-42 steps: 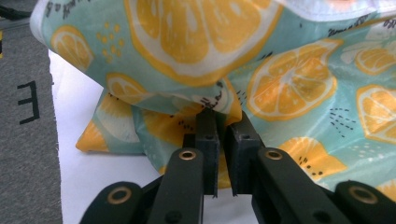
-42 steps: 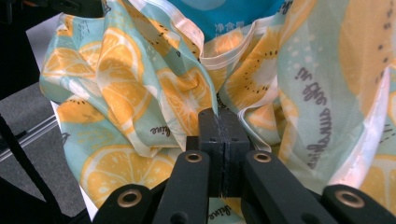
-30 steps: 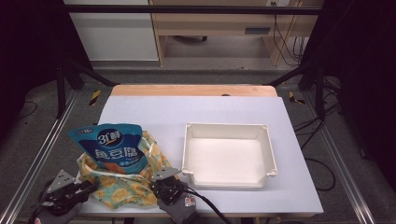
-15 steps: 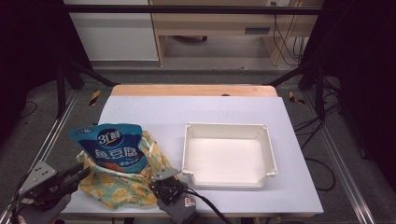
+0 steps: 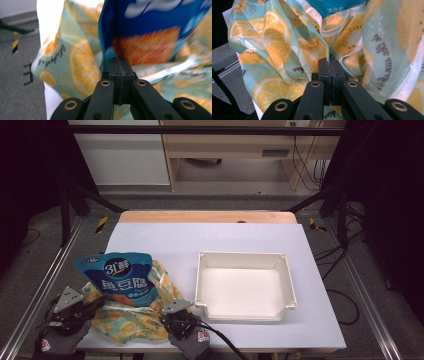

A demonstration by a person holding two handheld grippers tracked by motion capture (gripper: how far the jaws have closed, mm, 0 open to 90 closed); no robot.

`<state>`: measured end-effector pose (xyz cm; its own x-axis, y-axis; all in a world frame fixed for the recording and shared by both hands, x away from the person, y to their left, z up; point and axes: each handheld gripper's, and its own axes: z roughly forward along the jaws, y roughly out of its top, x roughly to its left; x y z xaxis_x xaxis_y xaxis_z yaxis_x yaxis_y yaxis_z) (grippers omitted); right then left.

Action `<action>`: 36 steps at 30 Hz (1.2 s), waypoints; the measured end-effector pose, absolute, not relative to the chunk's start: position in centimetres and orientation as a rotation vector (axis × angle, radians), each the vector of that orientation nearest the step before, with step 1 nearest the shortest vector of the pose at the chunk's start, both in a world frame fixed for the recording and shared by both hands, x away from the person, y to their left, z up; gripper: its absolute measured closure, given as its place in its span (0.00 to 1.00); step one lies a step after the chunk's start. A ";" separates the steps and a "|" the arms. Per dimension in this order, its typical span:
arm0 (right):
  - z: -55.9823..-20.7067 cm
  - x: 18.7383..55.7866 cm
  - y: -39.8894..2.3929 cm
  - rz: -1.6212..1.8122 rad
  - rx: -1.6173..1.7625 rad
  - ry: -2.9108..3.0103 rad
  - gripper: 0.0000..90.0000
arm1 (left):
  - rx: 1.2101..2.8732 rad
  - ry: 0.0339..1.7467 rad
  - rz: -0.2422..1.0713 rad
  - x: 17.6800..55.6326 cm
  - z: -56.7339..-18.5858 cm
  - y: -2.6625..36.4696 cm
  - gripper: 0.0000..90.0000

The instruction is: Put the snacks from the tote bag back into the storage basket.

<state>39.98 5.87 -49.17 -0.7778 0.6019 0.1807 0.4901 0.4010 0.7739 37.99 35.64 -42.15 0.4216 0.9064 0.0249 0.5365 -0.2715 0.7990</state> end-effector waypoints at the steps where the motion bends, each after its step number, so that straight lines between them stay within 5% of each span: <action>1: -49.2 40.0 5.9 1.326 0.985 2.519 0.99 | 1.950 1.246 0.620 38.1 -43.0 35.9 1.00; 16: -48.8 39.8 5.5 1.377 0.988 2.479 0.95 | 2.034 1.296 0.534 38.7 -46.1 36.1 1.00; 26: -43.8 40.0 4.0 1.510 0.936 2.312 0.87 | 2.063 1.303 0.510 39.0 -46.6 36.0 1.00; 36: -43.4 42.7 4.8 1.332 1.060 2.217 0.96 | 2.080 1.305 0.487 39.1 -46.7 36.0 1.00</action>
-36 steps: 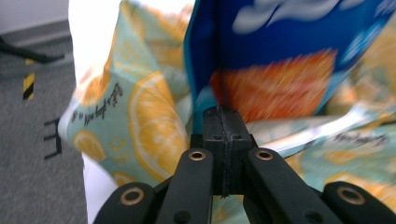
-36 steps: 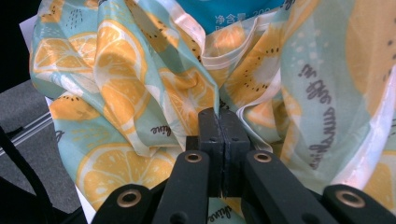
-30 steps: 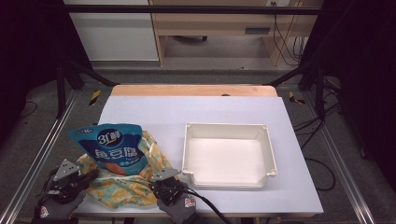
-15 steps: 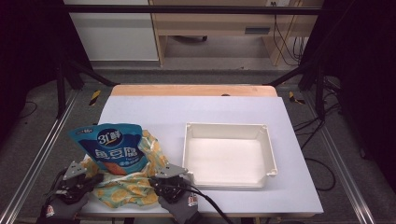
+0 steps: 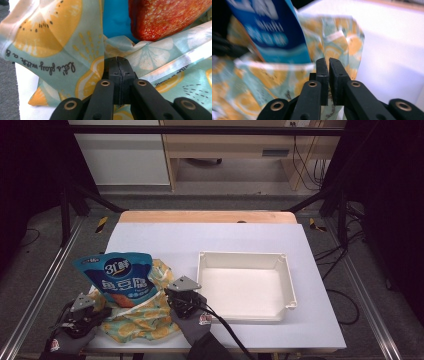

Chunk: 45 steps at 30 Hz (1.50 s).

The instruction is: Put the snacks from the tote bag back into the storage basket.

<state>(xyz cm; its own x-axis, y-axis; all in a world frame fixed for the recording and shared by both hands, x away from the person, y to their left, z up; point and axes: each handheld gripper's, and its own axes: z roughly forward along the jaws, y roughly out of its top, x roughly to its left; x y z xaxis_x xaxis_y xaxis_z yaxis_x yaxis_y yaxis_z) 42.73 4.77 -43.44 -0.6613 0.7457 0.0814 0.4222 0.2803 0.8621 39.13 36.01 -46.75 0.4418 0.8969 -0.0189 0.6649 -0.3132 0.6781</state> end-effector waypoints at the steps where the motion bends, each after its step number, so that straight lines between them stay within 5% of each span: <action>1: -43.7 42.7 4.8 1.310 1.078 2.225 0.97 | 2.078 1.306 0.488 39.1 -46.8 36.0 1.00; 25: -49.0 40.9 4.7 1.171 1.087 2.340 0.98 | 2.060 1.307 0.480 39.2 -46.9 36.3 0.95; 45: -44.8 40.0 3.4 1.404 0.978 2.260 0.82 | 1.888 1.234 0.537 37.3 -44.0 37.6 0.71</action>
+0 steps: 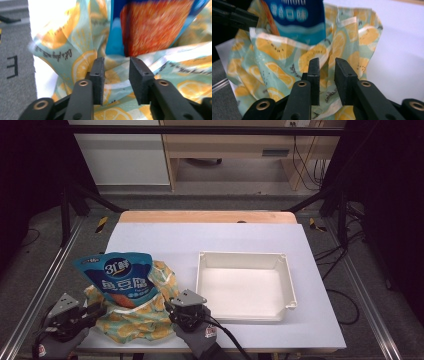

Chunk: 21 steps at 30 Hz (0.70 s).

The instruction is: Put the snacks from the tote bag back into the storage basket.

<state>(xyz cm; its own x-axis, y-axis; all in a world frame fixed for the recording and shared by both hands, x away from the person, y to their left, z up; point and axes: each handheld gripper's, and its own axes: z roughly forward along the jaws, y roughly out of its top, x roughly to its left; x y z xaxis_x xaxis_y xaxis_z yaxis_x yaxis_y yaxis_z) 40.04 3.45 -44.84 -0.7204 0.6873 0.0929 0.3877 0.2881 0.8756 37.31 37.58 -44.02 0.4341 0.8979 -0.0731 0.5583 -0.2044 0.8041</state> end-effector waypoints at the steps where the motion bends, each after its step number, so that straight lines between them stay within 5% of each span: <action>1: -44.5 40.1 3.3 1.420 0.977 2.254 0.81 | 1.868 1.229 0.540 37.1 -43.7 37.6 0.70; 21: -37.7 41.2 -1.2 1.593 0.932 2.106 0.58 | 1.719 1.069 0.626 35.9 -37.5 37.5 0.48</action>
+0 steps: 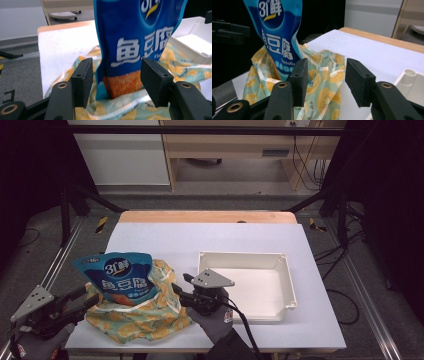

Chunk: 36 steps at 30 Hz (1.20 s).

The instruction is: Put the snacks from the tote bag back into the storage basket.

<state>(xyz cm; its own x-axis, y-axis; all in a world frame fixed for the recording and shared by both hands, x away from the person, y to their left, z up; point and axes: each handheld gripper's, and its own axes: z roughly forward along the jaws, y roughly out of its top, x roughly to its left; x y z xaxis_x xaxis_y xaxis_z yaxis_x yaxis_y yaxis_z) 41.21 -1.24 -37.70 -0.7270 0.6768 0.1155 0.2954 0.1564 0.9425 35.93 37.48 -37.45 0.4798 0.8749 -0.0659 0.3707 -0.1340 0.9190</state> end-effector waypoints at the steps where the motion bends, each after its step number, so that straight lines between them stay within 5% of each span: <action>1: -37.5 41.2 -1.4 1.594 0.930 2.103 0.58 | 1.715 1.067 0.629 36.0 -37.2 37.5 0.48; 36: -32.5 42.5 0.9 1.685 0.822 2.116 0.54 | 1.615 1.003 0.743 38.0 -31.9 36.9 0.42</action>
<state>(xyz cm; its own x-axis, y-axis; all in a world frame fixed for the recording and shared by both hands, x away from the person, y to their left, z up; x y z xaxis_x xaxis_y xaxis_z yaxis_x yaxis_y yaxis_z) 42.54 0.92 -32.45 -0.7859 0.6090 0.1067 0.2405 0.1422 0.9602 37.95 36.89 -31.87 0.4564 0.8895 -0.0197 0.2407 -0.1021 0.9652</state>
